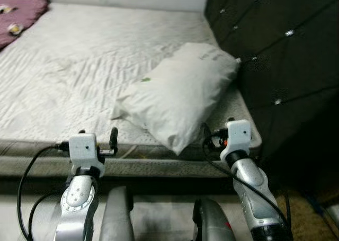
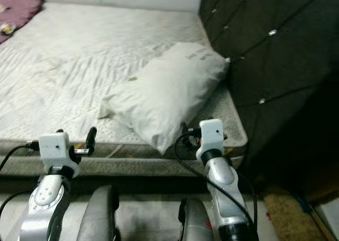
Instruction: Clean up the room
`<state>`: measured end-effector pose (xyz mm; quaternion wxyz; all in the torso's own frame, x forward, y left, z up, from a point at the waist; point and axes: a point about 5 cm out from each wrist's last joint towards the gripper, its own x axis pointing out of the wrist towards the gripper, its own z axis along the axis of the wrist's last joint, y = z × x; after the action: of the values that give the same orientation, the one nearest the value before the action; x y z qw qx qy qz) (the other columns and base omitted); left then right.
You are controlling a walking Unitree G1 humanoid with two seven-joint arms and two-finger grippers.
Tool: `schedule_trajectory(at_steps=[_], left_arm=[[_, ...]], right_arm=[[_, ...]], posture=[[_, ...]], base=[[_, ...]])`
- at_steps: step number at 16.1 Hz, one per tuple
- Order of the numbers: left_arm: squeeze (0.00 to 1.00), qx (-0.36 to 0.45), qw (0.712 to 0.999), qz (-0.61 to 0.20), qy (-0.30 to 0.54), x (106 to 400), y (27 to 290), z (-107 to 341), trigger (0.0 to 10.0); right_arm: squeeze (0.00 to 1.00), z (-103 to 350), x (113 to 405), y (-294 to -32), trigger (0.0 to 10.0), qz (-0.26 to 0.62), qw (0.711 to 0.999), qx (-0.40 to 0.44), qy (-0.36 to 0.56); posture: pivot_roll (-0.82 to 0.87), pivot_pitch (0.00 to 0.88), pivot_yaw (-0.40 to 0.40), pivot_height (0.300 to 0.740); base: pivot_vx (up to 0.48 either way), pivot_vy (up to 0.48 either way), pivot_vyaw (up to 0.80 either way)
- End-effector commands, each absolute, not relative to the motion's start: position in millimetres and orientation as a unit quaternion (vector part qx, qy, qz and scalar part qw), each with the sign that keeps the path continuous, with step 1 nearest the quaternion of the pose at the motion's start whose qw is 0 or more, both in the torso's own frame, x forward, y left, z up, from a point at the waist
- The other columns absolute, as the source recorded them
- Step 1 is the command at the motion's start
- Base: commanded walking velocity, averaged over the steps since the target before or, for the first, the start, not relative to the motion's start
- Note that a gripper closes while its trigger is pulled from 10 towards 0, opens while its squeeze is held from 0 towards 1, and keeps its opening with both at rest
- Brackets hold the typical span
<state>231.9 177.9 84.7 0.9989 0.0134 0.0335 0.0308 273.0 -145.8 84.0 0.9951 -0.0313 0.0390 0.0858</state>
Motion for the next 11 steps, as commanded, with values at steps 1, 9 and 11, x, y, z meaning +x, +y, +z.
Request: schedule_trajectory(at_steps=[1, 9, 11], left_arm=[[0.00, 0.009, 0.999, 0.026, 0.027, 232.3, 176.9, 86.8, 10.0], [0.00, 0.008, 0.999, 0.023, 0.027, 234.1, 176.1, 87.1, 10.0], [0.00, 0.008, 0.999, 0.022, 0.028, 234.6, 176.1, 86.9, 10.0]], right_arm=[[0.00, 87.9, 273.7, -145.2, 10.0, 0.094, 0.994, -0.034, 0.034], [0.00, 92.1, 271.8, -134.2, 10.0, 0.146, 0.988, -0.033, 0.018], [0.00, 91.6, 271.9, -134.5, 10.0, 0.144, 0.989, -0.032, 0.019]], posture=[[0.01, 0.000, -0.046, 0.609], [0.01, 0.000, -0.048, 0.609], [0.01, 0.000, -0.046, 0.609]], base=[[0.304, 0.000, 0.00], [0.319, 0.000, 0.30], [0.322, 0.000, 0.21]])
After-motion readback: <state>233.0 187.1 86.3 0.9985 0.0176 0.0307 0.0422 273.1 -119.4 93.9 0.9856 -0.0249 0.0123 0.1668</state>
